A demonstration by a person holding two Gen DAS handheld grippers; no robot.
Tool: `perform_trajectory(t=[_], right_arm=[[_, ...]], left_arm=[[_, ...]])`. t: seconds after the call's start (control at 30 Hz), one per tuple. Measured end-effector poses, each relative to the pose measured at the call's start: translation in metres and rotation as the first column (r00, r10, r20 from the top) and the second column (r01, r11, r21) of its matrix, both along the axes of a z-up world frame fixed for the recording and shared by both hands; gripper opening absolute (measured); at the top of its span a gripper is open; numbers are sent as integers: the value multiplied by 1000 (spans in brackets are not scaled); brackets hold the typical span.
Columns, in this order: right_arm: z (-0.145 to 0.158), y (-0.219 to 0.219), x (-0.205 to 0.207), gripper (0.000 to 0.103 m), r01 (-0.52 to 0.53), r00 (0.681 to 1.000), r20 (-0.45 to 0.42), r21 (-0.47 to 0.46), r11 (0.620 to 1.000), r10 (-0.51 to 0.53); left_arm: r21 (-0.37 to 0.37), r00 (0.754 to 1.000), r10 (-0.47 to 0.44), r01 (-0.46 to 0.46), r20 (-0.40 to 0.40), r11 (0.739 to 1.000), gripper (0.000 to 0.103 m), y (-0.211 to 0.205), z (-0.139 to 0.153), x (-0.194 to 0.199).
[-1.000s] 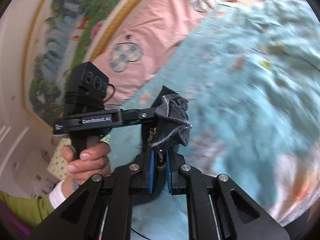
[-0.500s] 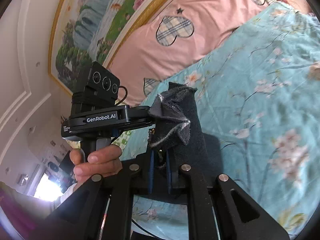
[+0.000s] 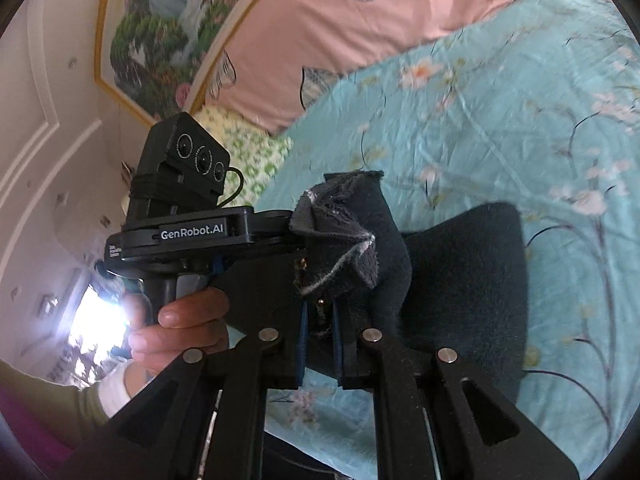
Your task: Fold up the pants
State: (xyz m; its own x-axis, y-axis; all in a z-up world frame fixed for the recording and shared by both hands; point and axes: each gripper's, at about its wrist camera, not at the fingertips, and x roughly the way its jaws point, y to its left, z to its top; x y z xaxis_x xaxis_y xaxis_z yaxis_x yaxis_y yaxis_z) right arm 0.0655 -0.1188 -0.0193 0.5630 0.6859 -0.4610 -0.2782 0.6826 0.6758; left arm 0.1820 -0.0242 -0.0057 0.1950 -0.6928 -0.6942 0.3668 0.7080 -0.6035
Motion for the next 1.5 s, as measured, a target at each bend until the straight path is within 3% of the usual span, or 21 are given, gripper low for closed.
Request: perform_trajectory(t=[0.47, 0.63, 0.77, 1.17, 1.27, 1.4, 1.5], right_arm=[[-25, 33, 15, 17, -81, 994, -86, -113, 990, 71], [-23, 40, 14, 36, -107, 992, -77, -95, 990, 100], [-21, 47, 15, 38, -120, 991, -77, -92, 989, 113], [7, 52, 16, 39, -151, 988, -23, -45, 987, 150], [15, 52, 19, 39, -148, 989, -6, -55, 987, 148], [21, 53, 28, 39, -148, 989, 3, -49, 988, 149], [23, 56, 34, 48, -153, 988, -4, -47, 987, 153]], left_arm=[[50, 992, 110, -107, -54, 993, 9, 42, -35, -6], [68, 983, 176, -173, -51, 983, 9, 65, -34, -17], [76, 972, 233, -230, -36, 970, 9, 83, -27, -27], [104, 930, 366, -364, -3, 926, 22, 127, -9, -54], [118, 919, 395, -392, 0, 913, 31, 133, -8, -62], [112, 906, 424, -420, -11, 900, 32, 140, -7, -71], [111, 893, 450, -446, -14, 888, 36, 146, -6, -79]])
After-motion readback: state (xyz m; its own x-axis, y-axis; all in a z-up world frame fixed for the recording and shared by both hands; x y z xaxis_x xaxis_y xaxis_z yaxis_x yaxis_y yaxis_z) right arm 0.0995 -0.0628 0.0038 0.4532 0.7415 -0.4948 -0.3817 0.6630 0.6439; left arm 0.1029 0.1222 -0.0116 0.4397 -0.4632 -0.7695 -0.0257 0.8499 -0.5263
